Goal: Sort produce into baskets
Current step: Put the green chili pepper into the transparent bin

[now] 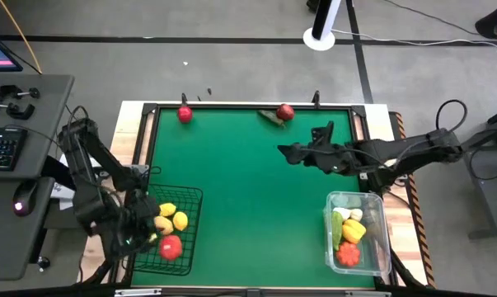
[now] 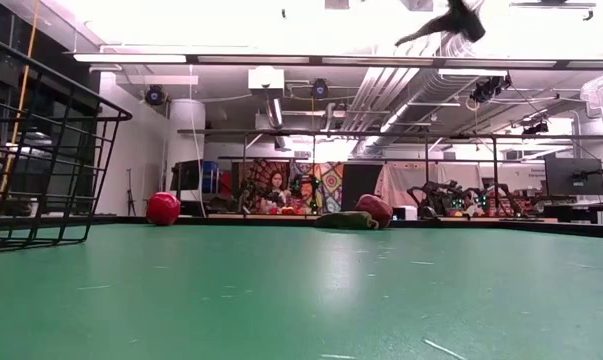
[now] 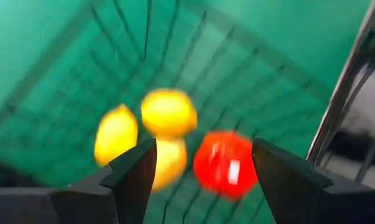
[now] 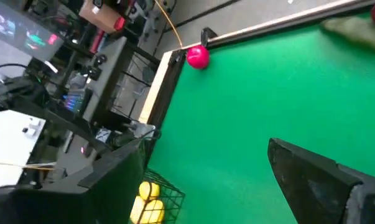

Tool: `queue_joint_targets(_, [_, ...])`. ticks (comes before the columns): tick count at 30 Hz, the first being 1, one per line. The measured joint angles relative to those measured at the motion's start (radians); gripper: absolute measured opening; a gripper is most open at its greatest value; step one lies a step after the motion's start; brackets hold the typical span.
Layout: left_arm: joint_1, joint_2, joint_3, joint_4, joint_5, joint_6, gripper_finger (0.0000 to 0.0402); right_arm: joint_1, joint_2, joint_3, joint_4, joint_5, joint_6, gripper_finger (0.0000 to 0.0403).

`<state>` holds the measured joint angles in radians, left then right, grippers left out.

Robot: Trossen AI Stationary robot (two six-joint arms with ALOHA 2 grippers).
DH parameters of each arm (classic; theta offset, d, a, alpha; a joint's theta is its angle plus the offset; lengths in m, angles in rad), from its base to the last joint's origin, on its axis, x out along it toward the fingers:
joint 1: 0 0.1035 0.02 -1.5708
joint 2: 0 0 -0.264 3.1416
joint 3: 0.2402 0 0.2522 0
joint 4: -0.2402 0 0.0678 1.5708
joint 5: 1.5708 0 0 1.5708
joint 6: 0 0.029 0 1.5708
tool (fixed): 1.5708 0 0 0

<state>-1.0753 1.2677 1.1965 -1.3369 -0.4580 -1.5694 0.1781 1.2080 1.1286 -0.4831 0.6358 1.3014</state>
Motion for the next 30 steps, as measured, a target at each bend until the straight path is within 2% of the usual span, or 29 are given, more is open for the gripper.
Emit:
queue_joint_targets(5, [0.059, -0.134, 0.0, -0.047, -0.24, 0.006, 0.025, -0.172, 0.112, 0.0, 0.042, -0.22, -0.029, 0.0332])
queue_joint_targets(12, [0.295, -0.342, 0.0, -0.073, -0.432, 0.136, 0.0251, -0.506, 0.309, 0.0, 0.213, -0.513, -0.279, 0.0332])
queue_joint_targets(15, [0.395, -0.406, 0.0, -0.051, -0.462, 0.193, 0.0251, -0.631, 0.398, 0.006, 0.279, -0.606, -0.364, 0.0332])
queue_joint_targets(21, [0.533, -0.456, 0.001, 0.045, -0.475, 0.256, 0.0251, -0.794, 0.597, 0.11, 0.259, -0.768, -0.564, 0.0332])
queue_joint_targets(26, [0.614, -0.441, 0.001, 0.111, -0.488, 0.279, 0.0251, -0.839, 0.758, 0.304, 0.07, -0.802, -0.76, 0.0332])
queue_joint_targets(30, [0.67, -0.425, 0.001, 0.126, -0.491, 0.304, 0.0251, -0.83, 0.86, 0.484, -0.141, -0.764, -0.919, 0.0332])
